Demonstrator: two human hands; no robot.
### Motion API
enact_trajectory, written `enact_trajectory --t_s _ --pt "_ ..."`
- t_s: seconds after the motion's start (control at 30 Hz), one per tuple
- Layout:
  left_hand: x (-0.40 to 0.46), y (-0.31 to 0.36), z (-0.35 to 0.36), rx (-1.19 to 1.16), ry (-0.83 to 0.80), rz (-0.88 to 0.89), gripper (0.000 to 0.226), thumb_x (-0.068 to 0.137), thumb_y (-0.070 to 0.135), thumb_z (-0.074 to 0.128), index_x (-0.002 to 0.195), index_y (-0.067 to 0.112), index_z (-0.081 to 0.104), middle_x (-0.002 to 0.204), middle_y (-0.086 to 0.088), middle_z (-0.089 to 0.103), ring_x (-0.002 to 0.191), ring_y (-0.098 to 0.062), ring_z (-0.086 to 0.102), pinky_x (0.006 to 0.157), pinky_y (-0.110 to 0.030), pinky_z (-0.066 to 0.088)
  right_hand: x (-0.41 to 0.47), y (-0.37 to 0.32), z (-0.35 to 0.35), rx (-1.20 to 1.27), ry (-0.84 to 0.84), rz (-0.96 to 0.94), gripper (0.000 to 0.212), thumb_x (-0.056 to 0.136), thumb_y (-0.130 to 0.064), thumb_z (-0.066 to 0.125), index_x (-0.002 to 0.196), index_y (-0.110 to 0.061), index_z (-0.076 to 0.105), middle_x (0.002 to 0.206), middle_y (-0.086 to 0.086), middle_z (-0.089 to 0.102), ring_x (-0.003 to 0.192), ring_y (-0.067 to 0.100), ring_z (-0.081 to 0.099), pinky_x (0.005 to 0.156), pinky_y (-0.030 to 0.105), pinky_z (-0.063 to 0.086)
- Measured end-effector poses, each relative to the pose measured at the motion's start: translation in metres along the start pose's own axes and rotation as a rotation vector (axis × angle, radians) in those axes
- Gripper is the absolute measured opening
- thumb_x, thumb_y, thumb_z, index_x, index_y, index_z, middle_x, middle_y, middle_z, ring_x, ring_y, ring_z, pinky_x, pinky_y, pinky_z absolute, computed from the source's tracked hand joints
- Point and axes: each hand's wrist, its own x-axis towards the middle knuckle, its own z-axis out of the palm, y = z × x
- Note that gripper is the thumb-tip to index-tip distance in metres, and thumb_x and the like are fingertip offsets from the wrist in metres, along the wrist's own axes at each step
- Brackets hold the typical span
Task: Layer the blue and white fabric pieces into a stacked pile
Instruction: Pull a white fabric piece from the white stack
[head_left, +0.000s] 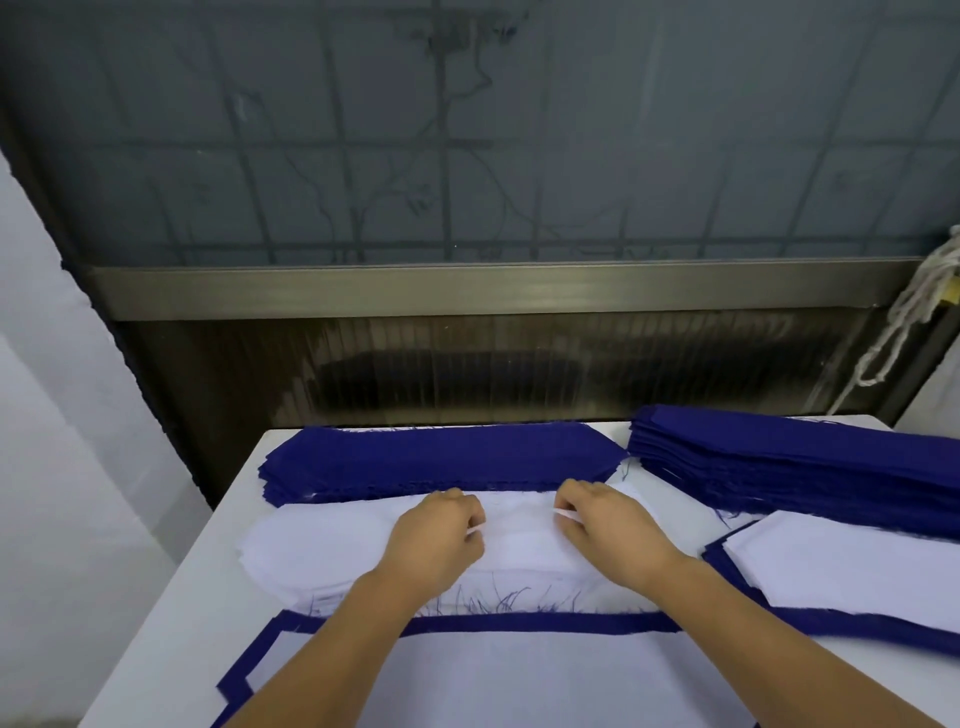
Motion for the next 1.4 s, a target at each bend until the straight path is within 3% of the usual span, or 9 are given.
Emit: enact_trajectory --t_s 0.2,0.4,0.53,0.7,0.87,0.97,1.1,1.27,1.4 --pt "-0.031 -0.068 -0.027 0.091 0.072 -0.140 0.012 0.092 0.025 0.058 0.092 0.037 0.058 0.097 0.015 0.057 0.080 -0.004 0.053 0.075 -0.009 0.039 -0.012 0.019 0.001 0.068 0.033 -0.022 0.014 0.100 -0.029 0.048 0.101 -0.023 0.060 0.096 -0.012 0.056 0.087 0.005 0.049 0.075 0.010 0.038" --pt "-0.061 -0.125 -0.057 0.109 0.041 -0.320 0.023 0.097 0.032 0.051 0.116 0.032 0.065 0.122 0.010 0.062 0.099 -0.007 0.057 0.088 -0.014 0.044 -0.021 0.021 0.008 0.215 0.053 -0.008 0.011 0.098 -0.021 0.053 0.093 -0.027 0.061 0.094 -0.016 0.055 0.088 0.001 0.049 0.077 0.007 0.036" --pt "-0.060 -0.110 -0.072 0.097 0.007 -0.265 0.026 0.098 0.028 0.050 0.119 0.028 0.065 0.121 0.009 0.063 0.101 -0.007 0.057 0.091 -0.015 0.041 -0.019 0.018 -0.015 0.140 -0.021 0.014 0.015 0.099 -0.027 0.050 0.106 -0.025 0.063 0.101 -0.012 0.058 0.094 0.006 0.055 0.083 0.013 0.043" --pt "-0.090 -0.089 -0.086 0.040 0.240 -0.126 0.024 0.089 0.021 0.066 0.111 0.027 0.071 0.117 0.009 0.065 0.104 -0.011 0.059 0.092 -0.023 0.047 -0.068 0.014 -0.051 0.044 0.231 -0.088 0.015 0.097 -0.032 0.053 0.102 -0.029 0.067 0.098 -0.022 0.054 0.092 0.001 0.054 0.075 0.000 0.037" --pt "-0.154 -0.074 -0.065 0.070 0.253 0.217 0.034 0.064 0.001 0.082 0.089 0.024 0.078 0.097 0.009 0.069 0.084 -0.007 0.063 0.076 -0.015 0.046 -0.152 0.019 -0.034 -0.015 0.349 -0.303 0.049 0.102 -0.040 0.032 0.095 -0.016 0.074 0.101 -0.005 0.065 0.096 0.008 0.053 0.084 0.018 0.041" --pt "-0.174 -0.069 -0.048 0.085 0.231 0.340 0.028 0.056 0.013 0.070 0.082 0.020 0.079 0.092 0.004 0.071 0.084 -0.003 0.057 0.076 -0.017 0.044 -0.178 0.020 -0.014 -0.036 0.343 -0.340 0.054 0.103 -0.036 0.030 0.089 -0.016 0.077 0.095 -0.002 0.068 0.093 0.008 0.054 0.080 0.020 0.045" --pt "-0.179 -0.066 -0.046 0.073 0.191 0.392 0.033 0.073 0.028 0.047 0.079 0.020 0.079 0.087 0.006 0.071 0.083 0.001 0.053 0.072 -0.015 0.044 -0.184 0.018 -0.013 -0.024 0.316 -0.339 0.056 0.104 -0.035 0.027 0.089 -0.018 0.078 0.094 -0.004 0.069 0.088 0.008 0.057 0.076 0.019 0.047" --pt "-0.185 -0.063 -0.063 0.050 0.055 0.310 0.027 0.076 0.054 0.057 0.083 0.035 0.077 0.091 0.024 0.065 0.078 0.009 0.059 0.074 -0.006 0.042 -0.189 0.012 -0.026 0.047 0.156 -0.249 0.027 0.086 -0.046 0.057 0.099 -0.031 0.075 0.103 -0.019 0.064 0.093 -0.005 0.057 0.082 0.015 0.046" --pt "-0.177 -0.055 -0.056 -0.077 0.122 0.243 0.042 0.090 0.065 0.041 0.090 0.037 0.072 0.098 0.029 0.059 0.091 0.010 0.053 0.082 -0.010 0.040 -0.178 -0.001 -0.025 0.098 0.158 -0.215 0.026 0.091 -0.047 0.052 0.101 -0.031 0.070 0.102 -0.022 0.059 0.095 -0.007 0.052 0.084 0.011 0.041"
